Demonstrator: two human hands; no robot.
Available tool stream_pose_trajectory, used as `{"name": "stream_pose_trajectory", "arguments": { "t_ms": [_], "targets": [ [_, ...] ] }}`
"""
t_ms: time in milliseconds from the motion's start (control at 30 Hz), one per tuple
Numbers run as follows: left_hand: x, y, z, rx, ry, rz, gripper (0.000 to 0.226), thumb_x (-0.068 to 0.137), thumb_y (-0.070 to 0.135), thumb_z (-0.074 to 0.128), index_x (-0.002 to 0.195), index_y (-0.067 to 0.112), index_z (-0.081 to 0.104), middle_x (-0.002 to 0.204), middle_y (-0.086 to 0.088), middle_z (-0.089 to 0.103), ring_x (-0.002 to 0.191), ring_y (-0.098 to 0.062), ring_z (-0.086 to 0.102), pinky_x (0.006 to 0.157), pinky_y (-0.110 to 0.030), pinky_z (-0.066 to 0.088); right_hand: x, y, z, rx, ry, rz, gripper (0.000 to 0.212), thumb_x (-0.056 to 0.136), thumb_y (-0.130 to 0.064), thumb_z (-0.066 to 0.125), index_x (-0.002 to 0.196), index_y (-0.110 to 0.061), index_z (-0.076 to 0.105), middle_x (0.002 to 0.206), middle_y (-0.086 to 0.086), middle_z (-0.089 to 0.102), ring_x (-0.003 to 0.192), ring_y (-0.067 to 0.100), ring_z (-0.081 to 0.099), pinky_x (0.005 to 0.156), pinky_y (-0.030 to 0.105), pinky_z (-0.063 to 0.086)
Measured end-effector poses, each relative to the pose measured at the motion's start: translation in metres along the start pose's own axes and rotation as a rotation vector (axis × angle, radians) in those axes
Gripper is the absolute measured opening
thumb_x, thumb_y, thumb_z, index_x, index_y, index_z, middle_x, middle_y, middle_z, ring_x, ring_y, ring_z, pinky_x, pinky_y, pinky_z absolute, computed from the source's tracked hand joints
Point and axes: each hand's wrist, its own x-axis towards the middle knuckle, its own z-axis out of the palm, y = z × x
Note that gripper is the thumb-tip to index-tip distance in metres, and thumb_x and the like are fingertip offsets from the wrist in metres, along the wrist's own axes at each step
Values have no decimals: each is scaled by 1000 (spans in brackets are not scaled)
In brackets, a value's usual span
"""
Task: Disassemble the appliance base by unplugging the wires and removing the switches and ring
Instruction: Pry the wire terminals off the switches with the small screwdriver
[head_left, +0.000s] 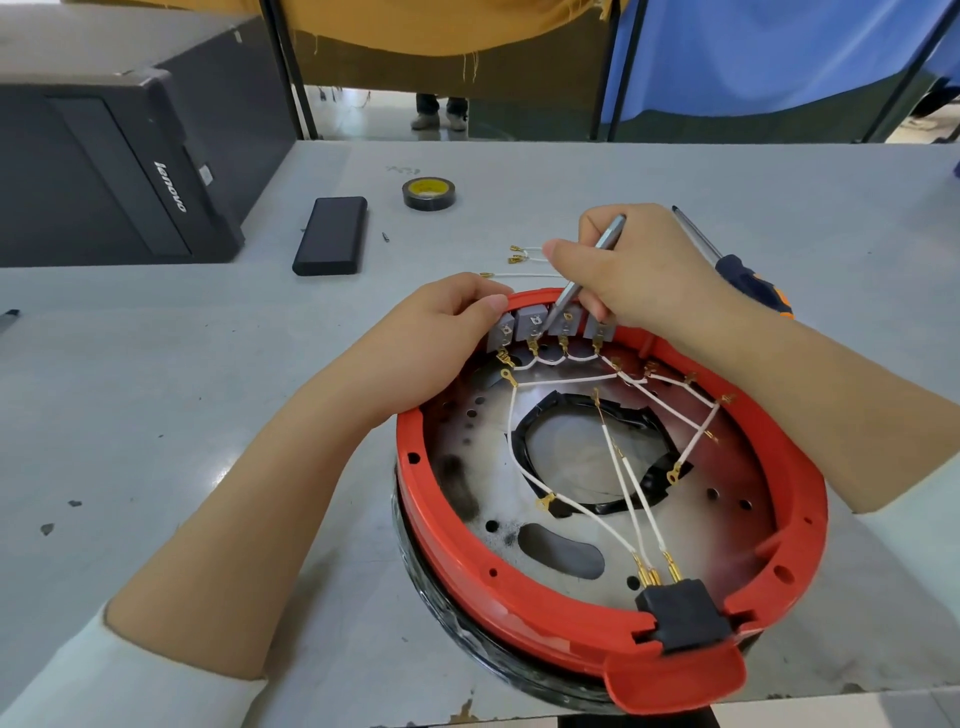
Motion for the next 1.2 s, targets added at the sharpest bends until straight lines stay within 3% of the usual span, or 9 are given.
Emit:
{"name": "stream_pose_trajectory", "arguments": {
  "t_ms": [133, 300, 733, 900, 1200],
  "targets": [
    [0, 0, 1, -30, -13, -9, 25, 100, 33, 42, 116, 29, 61, 110, 10, 66, 105, -12, 60, 100, -38, 44, 3, 0, -1, 8, -20, 47, 38, 91, -24, 58, 58, -15, 43, 34, -4, 47, 31, 5, 39, 34, 13, 34],
    [1, -2, 1, -61, -8, -11, 25, 99, 33, 44, 115, 29, 62, 109, 9, 67, 104, -13, 62, 99, -40, 45, -6, 5, 2, -47, 115, -96, 37, 93, -24, 57, 59, -14, 44, 34, -8, 46, 33, 4, 48, 47, 13, 44],
    [0, 1, 1, -26, -8, -8, 25, 99, 34, 42, 116, 30, 61, 110, 11, 66, 105, -9, 60, 100, -36, 43, 2, 3, 0, 15, 8, 27, 39, 93, -24, 57, 58, -15, 43, 33, -6, 46, 30, 5, 42, 37, 10, 36],
    [-1, 0, 0, -43, -10, -4, 25, 99, 33, 43, 115, 29, 61, 110, 10, 66, 105, -11, 60, 100, -38, 43, -14, 1, 1, -81, 117, -172, 37, 93, -27, 57, 60, -13, 46, 45, -3, 48, 41, 5, 51, 48, 14, 41],
    [-1, -1, 1, -43, -5, 12, 25, 99, 32, 43, 114, 29, 62, 108, 10, 67, 104, -9, 61, 100, -36, 43, -24, -5, 8, -146, 83, -371, 43, 98, -30, 49, 60, -22, 32, 48, -4, 34, 49, 15, 39, 46, 19, 30]
  ]
}}
